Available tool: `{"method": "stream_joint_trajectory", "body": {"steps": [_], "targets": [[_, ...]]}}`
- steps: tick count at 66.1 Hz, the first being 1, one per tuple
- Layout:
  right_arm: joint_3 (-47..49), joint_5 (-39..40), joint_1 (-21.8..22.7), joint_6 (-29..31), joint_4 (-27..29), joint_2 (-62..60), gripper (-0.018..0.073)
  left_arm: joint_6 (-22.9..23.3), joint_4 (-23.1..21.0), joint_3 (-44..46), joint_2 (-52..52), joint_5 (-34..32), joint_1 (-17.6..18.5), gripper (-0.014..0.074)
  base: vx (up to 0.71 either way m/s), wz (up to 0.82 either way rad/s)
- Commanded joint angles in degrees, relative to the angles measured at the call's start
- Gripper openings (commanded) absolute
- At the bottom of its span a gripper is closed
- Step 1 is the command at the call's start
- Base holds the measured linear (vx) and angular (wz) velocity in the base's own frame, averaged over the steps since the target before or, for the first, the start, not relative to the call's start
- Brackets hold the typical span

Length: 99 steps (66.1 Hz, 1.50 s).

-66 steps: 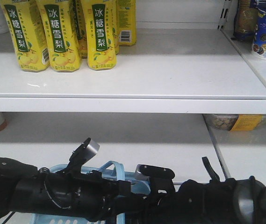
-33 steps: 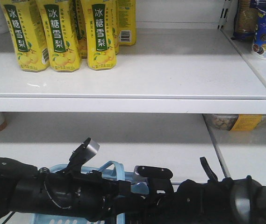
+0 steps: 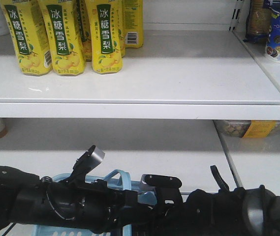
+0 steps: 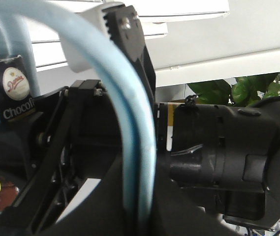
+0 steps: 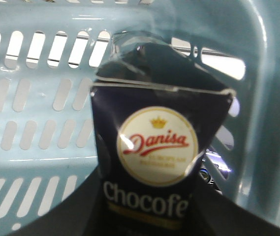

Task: Left arm holds basket, right arm returns cookies
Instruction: 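Close the right gripper on the Chocofello box and lift it out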

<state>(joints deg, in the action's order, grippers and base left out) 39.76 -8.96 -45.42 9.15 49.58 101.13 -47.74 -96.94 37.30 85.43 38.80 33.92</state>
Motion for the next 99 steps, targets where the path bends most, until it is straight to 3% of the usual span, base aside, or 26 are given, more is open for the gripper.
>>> {"method": "stream_joint_trajectory", "body": {"steps": [1,23,99], "targets": [[1.1,1.7,0.1,0.3,0.0,-2.3,0.0206,-0.5,-4.4,1.7,-2.3,3.0,0.2,-0.0006,0.0,0.0],[-8.4,9.4,0.1,0.4,2.1,-9.4,0.0212,-0.5,-4.4,1.7,-2.3,3.0,0.2,-0.0006,0.0,0.0],[-23.0,10.8,0.2,1.9,2.3,-51.9,0.0234,-0.5,-4.4,1.7,-2.3,3.0,0.2,-0.0006,0.0,0.0]]}}
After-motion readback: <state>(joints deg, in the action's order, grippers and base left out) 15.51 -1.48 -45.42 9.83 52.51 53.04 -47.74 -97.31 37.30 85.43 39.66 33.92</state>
